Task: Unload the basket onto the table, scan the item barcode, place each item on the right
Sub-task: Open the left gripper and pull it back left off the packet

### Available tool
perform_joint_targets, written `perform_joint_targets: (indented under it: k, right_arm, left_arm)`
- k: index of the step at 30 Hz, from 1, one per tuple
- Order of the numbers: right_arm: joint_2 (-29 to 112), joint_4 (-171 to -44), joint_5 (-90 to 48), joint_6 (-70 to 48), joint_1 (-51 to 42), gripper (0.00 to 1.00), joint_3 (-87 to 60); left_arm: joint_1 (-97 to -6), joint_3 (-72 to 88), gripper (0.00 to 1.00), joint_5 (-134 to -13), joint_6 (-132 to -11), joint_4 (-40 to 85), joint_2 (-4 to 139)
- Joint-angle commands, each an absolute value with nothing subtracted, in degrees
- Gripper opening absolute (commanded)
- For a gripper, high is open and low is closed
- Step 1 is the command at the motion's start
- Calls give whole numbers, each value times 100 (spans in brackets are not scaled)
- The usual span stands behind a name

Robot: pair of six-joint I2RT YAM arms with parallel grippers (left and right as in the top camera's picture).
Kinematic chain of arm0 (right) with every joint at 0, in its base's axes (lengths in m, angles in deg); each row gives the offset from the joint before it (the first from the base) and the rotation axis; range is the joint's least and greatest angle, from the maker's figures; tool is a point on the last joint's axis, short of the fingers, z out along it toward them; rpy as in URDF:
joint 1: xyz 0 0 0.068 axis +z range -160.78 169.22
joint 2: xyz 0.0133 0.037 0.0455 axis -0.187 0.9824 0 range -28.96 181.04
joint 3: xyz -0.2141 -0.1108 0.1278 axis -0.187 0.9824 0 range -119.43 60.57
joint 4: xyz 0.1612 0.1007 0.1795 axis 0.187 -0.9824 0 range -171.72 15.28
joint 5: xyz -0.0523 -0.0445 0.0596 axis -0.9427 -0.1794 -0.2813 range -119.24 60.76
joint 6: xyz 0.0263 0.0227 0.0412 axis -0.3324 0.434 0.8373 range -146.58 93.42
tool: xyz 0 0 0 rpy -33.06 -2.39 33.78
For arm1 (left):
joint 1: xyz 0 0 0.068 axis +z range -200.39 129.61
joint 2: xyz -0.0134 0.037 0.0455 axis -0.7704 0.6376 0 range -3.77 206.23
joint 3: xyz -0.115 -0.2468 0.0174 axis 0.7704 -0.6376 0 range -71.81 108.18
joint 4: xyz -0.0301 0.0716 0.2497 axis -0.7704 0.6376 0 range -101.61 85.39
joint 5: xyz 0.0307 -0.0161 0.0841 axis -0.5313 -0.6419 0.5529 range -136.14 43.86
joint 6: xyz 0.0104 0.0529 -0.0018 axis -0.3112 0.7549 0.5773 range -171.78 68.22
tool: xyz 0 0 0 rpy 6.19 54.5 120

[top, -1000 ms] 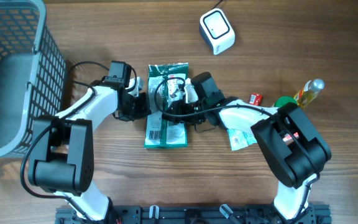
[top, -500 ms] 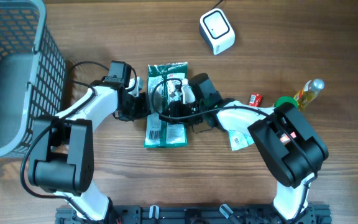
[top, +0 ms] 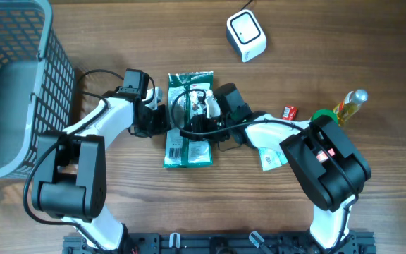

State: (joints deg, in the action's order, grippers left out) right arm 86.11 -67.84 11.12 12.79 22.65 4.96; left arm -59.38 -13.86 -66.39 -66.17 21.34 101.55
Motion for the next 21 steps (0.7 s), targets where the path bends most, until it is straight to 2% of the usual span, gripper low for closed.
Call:
perform_joint_targets:
  k: [1, 6, 11, 21]
  right_arm:
    - [8816, -7066, 987, 1247, 2099, 40, 616]
    - [8816, -7132, 983, 1192, 2053, 27, 616]
    - [8816, -7141, 987, 1094, 2053, 4, 616]
    - [8814, -7095, 983, 936, 2053, 4, 616]
  left_arm:
    - [-5960, -1600, 4, -6255, -6543, 2110, 10329]
    - [-5960, -1600, 4, -6257, -6545, 2108, 10329]
    - [-5960, -1600, 4, -6257, -6545, 2108, 10329]
    - [-5630, -1065, 4, -6257, -6569, 2222, 9634]
